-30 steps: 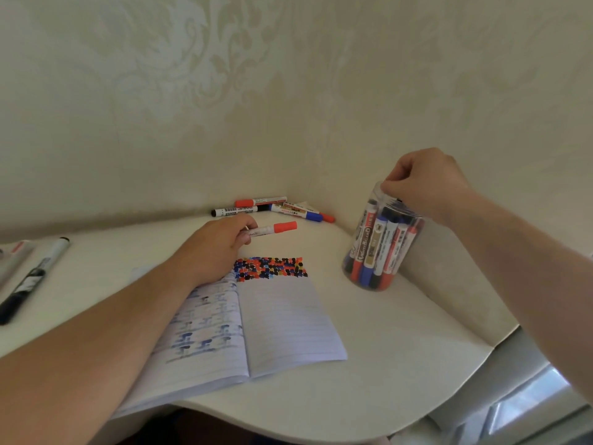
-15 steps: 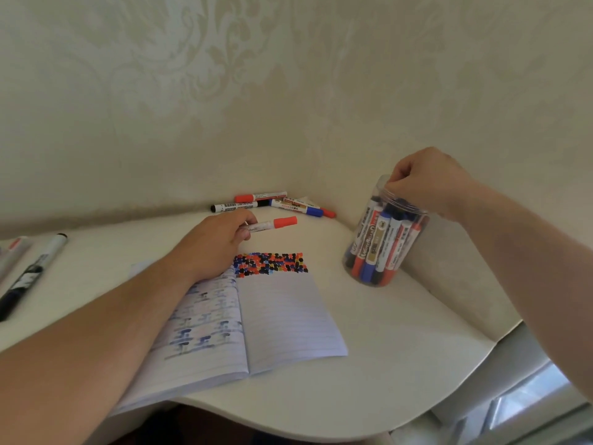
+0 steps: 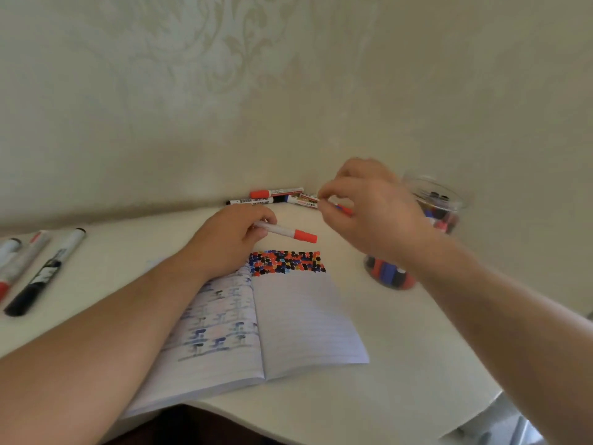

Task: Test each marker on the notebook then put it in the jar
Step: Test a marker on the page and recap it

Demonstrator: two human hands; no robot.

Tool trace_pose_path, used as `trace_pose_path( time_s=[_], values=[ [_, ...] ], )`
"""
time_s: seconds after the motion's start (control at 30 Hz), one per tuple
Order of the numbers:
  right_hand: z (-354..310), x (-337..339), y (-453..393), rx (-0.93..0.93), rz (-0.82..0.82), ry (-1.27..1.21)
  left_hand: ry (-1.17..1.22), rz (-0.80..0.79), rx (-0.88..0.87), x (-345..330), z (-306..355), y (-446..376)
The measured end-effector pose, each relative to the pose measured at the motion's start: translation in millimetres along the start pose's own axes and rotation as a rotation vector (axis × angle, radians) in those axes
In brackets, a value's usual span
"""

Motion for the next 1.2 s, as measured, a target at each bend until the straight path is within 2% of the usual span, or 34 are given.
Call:
trace_pose_path(
  time_s=[0.07, 0.17, 0.27, 0.33, 0.37, 0.47, 0.53, 0.6, 0.7, 0.8, 0.9, 1.07, 1.2],
  values=[
    [-8.4, -43.7, 3.5, -0.041, -0.171, 0.023, 0.001, 0.019, -0.011, 2.7, 1.3, -0.4],
    [-7.3, -90.1, 0.6, -0.082, -0.307, 0.114, 0.011, 0.057, -0.019, 6.0, 2.5, -0.8],
    [-2.2, -107.3, -4.6, -0.114, -0.282, 0.031, 0.138, 0.146, 0.04, 14.5, -0.9, -0.5],
    [9.5, -110.9, -1.7, -0.242, -0.212, -0.207, 0.278, 0.267, 0.096, 24.1, -5.4, -0.2],
    [15.8, -113.3, 2.2, -0.346, -0.171, -0.418, 0.303, 0.284, 0.101, 25.9, -6.0, -0.9],
    [21.1, -125.3, 16.5, -0.622, -0.157, -1.164, 0.208, 0.114, 0.026, 14.4, 3.7, -5.0],
    [14.1, -130.9, 19.1, -0.635, -0.219, -1.388, 0.13, -0.004, -0.061, 3.5, 12.9, -5.5],
    [11.6, -132.9, 17.6, -0.63, -0.194, -1.415, 0.127, -0.067, -0.072, -3.2, 15.3, -5.0],
    [18.1, -135.4, 17.4, -0.73, -0.101, -1.41, 0.16, -0.073, 0.017, -4.3, 8.6, -4.5],
    [18.8, -135.9, 17.8, -0.754, -0.11, -1.445, 0.161, -0.1, 0.075, -4.9, 4.8, -3.9],
    [16.4, -136.1, 16.8, -0.7, -0.146, -1.418, 0.129, -0.171, 0.062, -7.5, 6.0, -3.4],
    [17.2, -128.5, 13.8, -0.502, -0.227, -1.337, 0.167, -0.302, 0.084, -10.3, 0.7, 0.6],
    [38.8, -116.7, 13.9, -0.534, -0.138, -1.423, 0.151, -0.32, 0.132, -6.6, -12.5, 6.8]
  ],
)
Point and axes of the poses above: each hand's wrist, its own y-axis away from the middle knuckle, its own x-axis out of the back of the hand, z = x × y, the point moved 6 cm from there along -y, towards the middle knuckle, and after that the axes turned 2 degrees about -y, right-handed, at the moved point
